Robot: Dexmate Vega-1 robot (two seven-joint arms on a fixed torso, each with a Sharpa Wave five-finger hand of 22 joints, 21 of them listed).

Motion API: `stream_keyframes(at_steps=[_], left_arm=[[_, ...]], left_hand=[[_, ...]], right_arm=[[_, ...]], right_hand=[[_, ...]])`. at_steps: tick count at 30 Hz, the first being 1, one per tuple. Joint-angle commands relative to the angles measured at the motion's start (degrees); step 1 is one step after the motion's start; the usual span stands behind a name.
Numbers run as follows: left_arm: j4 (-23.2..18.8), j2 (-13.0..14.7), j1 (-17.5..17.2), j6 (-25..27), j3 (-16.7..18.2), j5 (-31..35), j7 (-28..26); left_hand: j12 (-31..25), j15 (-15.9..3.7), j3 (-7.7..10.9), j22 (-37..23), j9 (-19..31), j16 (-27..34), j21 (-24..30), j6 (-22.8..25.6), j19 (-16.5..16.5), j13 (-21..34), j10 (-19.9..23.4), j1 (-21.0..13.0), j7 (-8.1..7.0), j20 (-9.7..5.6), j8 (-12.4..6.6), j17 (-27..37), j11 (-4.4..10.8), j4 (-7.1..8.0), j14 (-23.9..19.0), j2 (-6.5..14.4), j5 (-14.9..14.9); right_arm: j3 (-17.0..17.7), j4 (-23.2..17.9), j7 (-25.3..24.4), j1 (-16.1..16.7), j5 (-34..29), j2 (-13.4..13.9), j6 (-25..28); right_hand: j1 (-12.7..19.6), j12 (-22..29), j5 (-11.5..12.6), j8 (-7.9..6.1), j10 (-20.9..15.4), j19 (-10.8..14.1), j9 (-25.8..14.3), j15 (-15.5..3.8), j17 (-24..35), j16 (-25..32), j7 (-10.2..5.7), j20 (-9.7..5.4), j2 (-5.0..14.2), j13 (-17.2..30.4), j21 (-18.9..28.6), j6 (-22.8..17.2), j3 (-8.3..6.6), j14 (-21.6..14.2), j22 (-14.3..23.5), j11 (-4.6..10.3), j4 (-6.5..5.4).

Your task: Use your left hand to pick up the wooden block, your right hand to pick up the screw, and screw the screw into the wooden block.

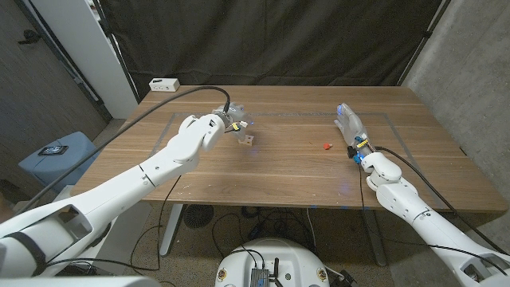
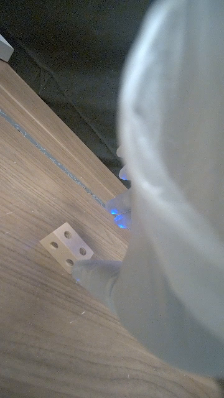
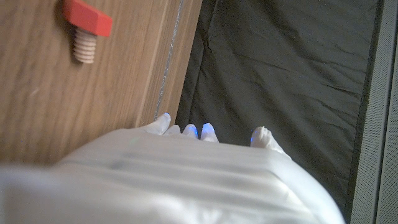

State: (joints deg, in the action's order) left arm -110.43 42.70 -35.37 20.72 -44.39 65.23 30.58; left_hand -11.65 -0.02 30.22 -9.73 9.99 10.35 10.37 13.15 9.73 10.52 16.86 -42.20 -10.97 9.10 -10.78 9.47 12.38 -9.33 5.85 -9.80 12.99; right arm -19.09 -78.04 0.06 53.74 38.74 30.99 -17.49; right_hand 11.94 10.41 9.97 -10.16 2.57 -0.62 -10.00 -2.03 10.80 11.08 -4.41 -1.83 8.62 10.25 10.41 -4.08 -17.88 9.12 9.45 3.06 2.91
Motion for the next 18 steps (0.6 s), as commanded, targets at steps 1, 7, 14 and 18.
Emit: stream_keyframes(at_steps=[1, 7, 14, 18], left_arm=[[1.25, 0.33, -2.24, 1.11, 0.35, -0.22, -3.84], [1.9, 0.65, -2.92, 1.36, 0.37, -0.36, -6.01], [3.47, 0.42, -3.0, 1.4, 0.02, -0.4, -8.66], [4.67, 0.28, -2.68, 0.76, -0.29, -0.9, -10.24]], left_hand=[[-0.12, 0.14, -0.43, -0.22, 0.13, 0.29, 0.42, 0.81, 0.04, 0.26, 0.51, -0.05, 0.03, 0.33, -0.42, 0.17, -0.01, 0.01, -0.6, -0.16, 0.55], [-0.37, -0.31, -0.79, -0.2, 0.14, 0.45, 0.59, 1.88, -0.4, 0.28, 1.5, -0.26, -0.3, 0.35, -0.68, 0.16, -0.02, 0.06, -1.39, 0.19, 0.76], [-0.62, -0.46, -1.09, -0.18, 0.14, 0.6, 0.72, 2.94, -0.92, 0.3, 2.63, -0.71, -0.76, 0.24, -0.9, 0.15, -0.03, -0.03, -2.32, 0.37, 1.0], [-0.71, -0.46, -1.22, -0.18, 0.15, 0.65, 0.8, 3.3, -1.25, 0.32, 3.11, -0.91, -0.89, 0.18, -0.94, 0.15, -0.03, -0.06, -2.72, 0.4, 1.1]], right_arm=[[0.04, -0.59, -0.95, 0.52, -0.27, 0.12, 0.29], [-0.11, -0.8, -1.27, 0.56, -0.51, 0.12, 0.49], [-0.15, -1.2, -1.83, 0.82, -0.72, 0.18, 0.74], [-0.14, -1.21, -2.08, 0.88, -0.75, 0.13, 0.82]], right_hand=[[-0.21, 0.38, 0.27, -0.41, 0.09, 0.02, -0.3, -0.02, 0.09, 0.31, -0.02, -2.14, -0.24, 0.14, 0.36, 0.35, -0.34, 0.69, 0.18, -0.03, 0.21], [-0.23, 0.38, 0.26, -0.42, 0.11, 0.02, -0.3, -0.02, 0.1, 0.31, -0.07, -2.16, -0.25, 0.14, 0.37, 0.35, -0.34, 0.72, 0.18, -0.05, 0.23], [-0.24, 0.38, 0.27, -0.43, 0.13, 0.02, -0.3, -0.01, 0.1, 0.32, -0.11, -2.18, -0.21, 0.14, 0.37, 0.35, -0.36, 0.72, 0.18, 0.02, 0.23], [-0.23, 0.38, 0.27, -0.44, 0.12, 0.05, -0.31, -0.03, 0.1, 0.32, -0.05, -2.16, -0.2, 0.14, 0.38, 0.36, -0.38, 0.74, 0.18, 0.01, 0.26]])
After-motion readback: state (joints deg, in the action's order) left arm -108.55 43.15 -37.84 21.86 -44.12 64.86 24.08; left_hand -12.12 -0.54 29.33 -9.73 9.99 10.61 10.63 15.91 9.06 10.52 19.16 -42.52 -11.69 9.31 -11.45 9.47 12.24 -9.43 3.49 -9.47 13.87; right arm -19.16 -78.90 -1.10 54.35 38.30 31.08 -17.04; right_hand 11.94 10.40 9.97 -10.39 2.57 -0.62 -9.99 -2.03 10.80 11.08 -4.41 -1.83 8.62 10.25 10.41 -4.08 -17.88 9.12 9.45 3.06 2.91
